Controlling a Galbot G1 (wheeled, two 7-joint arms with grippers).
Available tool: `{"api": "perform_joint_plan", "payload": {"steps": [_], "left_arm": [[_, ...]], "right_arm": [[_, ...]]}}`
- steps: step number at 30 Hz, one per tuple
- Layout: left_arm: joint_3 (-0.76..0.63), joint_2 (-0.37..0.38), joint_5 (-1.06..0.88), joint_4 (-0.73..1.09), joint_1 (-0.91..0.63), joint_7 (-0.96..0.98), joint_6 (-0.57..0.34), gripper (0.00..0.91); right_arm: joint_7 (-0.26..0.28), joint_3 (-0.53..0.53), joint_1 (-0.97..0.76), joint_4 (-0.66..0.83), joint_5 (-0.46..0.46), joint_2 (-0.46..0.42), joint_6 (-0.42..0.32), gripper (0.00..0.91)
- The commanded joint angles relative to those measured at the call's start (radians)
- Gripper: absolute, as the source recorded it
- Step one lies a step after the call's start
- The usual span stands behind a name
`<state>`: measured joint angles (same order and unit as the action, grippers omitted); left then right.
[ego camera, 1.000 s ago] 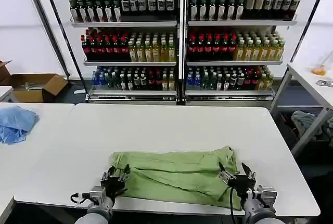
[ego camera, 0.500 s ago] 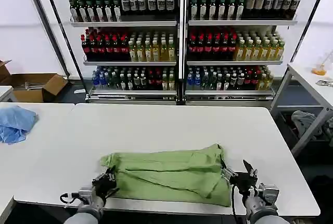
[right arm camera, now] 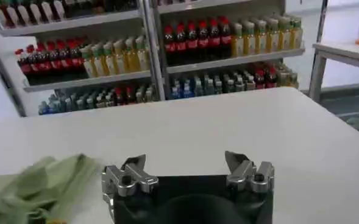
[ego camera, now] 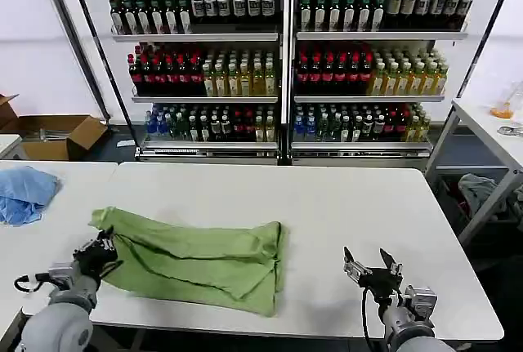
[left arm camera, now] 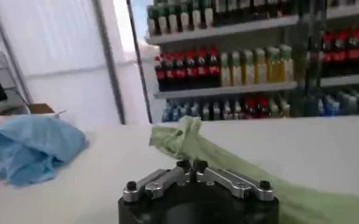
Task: Fold and organize the clothes.
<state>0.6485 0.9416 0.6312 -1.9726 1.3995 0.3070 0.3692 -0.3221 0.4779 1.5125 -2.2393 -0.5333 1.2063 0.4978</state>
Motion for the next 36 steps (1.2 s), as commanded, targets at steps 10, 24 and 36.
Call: {"api": "perform_joint_plan", "payload": {"steps": [10, 24, 36], "left_arm": [[-0.236, 0.134, 0.64, -0.225, -0.066, -0.054, 0.028, 0.02], [-0.483, 0.259, 0.533, -0.048, -0.181, -0.058, 0.009, 0.141], [-0.54, 0.303, 0.391, 0.026, -0.235, -0.137, 0.033, 0.907]], "right_arm": [[0.001, 0.012, 0.011, -0.012, 0.004, 0.001, 0.0, 0.907], [0.003, 0.025, 0.014, -0.012, 0.003, 0.002, -0.002, 0.907], [0.003, 0.011, 0.016, -0.012, 0.013, 0.005, -0.003, 0.907]]}}
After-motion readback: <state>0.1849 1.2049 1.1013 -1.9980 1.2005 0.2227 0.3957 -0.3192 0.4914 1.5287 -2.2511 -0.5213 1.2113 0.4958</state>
